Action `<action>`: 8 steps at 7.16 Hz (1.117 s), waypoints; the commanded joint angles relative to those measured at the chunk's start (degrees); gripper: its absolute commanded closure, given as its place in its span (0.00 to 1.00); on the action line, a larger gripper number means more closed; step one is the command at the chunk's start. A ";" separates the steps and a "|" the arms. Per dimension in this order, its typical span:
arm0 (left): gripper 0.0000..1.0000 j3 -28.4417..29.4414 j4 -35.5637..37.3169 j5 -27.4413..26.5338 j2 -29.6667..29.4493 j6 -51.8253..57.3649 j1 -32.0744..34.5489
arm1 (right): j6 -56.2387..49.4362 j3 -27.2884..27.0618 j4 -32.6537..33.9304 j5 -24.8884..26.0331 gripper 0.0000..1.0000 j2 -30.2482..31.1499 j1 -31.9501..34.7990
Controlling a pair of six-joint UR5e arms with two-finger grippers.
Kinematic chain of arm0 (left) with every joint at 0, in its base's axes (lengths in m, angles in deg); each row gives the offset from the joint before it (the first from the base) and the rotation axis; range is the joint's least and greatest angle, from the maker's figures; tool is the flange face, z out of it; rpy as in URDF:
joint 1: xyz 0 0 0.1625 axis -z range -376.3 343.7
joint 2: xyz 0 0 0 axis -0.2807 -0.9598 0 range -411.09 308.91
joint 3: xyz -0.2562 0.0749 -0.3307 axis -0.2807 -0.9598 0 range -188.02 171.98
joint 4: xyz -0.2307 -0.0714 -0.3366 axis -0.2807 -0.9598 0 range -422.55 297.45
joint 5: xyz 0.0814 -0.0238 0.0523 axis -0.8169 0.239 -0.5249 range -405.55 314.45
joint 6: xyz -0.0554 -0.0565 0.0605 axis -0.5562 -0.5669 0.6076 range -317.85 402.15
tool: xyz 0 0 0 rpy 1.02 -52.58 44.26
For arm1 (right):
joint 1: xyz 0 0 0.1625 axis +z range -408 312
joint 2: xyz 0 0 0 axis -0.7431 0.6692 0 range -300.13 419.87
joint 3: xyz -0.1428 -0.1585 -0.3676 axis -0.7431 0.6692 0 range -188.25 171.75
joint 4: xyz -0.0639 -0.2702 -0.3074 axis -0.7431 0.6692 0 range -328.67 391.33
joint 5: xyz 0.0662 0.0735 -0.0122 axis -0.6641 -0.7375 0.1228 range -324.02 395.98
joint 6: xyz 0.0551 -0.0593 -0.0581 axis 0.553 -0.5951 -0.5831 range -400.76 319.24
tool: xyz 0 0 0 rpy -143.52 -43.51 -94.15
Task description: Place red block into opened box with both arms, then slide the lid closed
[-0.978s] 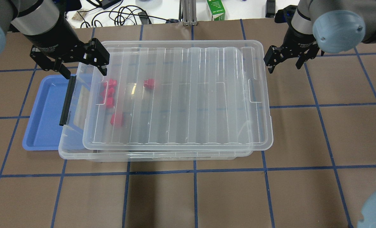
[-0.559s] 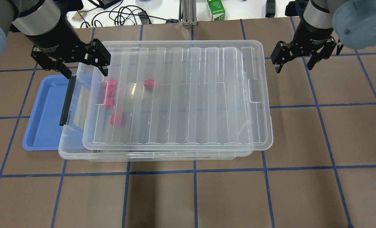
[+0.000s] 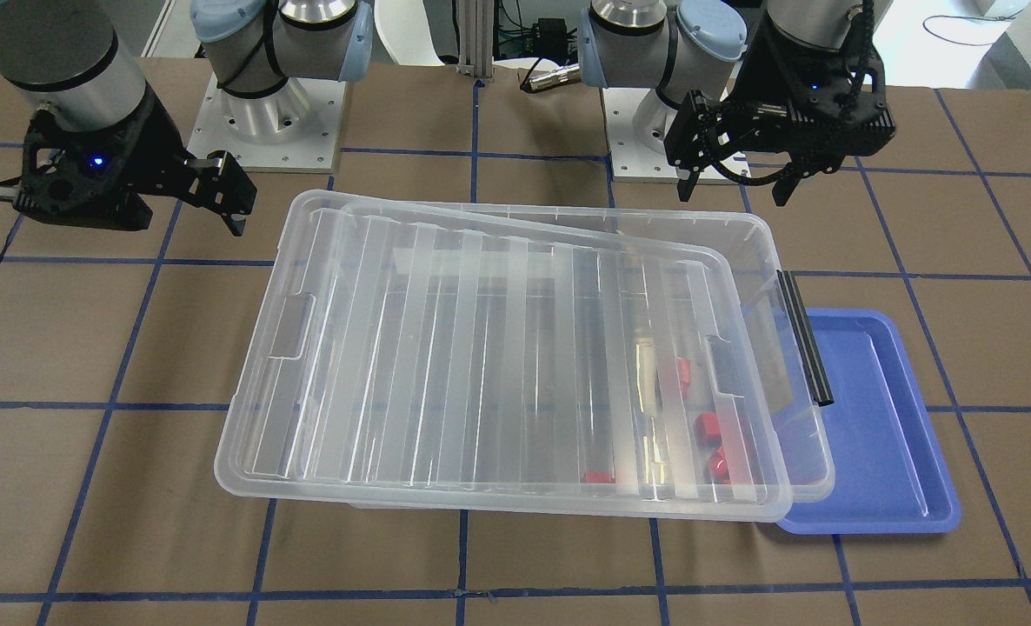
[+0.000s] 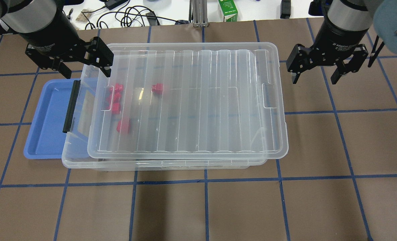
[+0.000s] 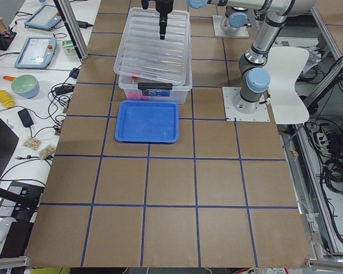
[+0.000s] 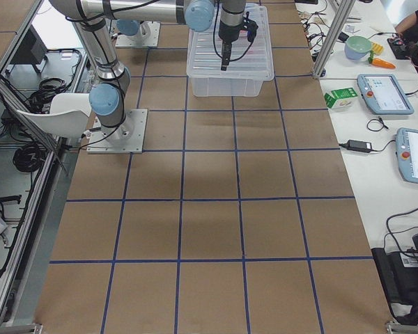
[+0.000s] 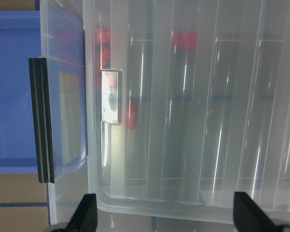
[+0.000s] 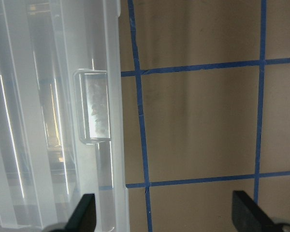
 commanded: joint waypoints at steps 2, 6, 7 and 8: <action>0.00 -2.53 0.36 -0.81 -1.64 6.17 -0.66 | 1.29 0.08 -0.84 -0.08 0.00 0.58 1.69; 0.00 -1.49 1.51 -0.63 -0.17 6.34 -0.40 | 1.29 0.08 -0.67 -0.17 0.00 0.49 1.69; 0.00 -1.49 1.68 -0.03 -0.59 6.26 -0.40 | 1.29 0.17 -0.58 -0.26 0.00 0.58 1.69; 0.00 -1.49 1.68 -0.02 -0.86 6.26 -0.40 | 1.29 0.26 -0.32 -0.26 0.00 0.49 1.69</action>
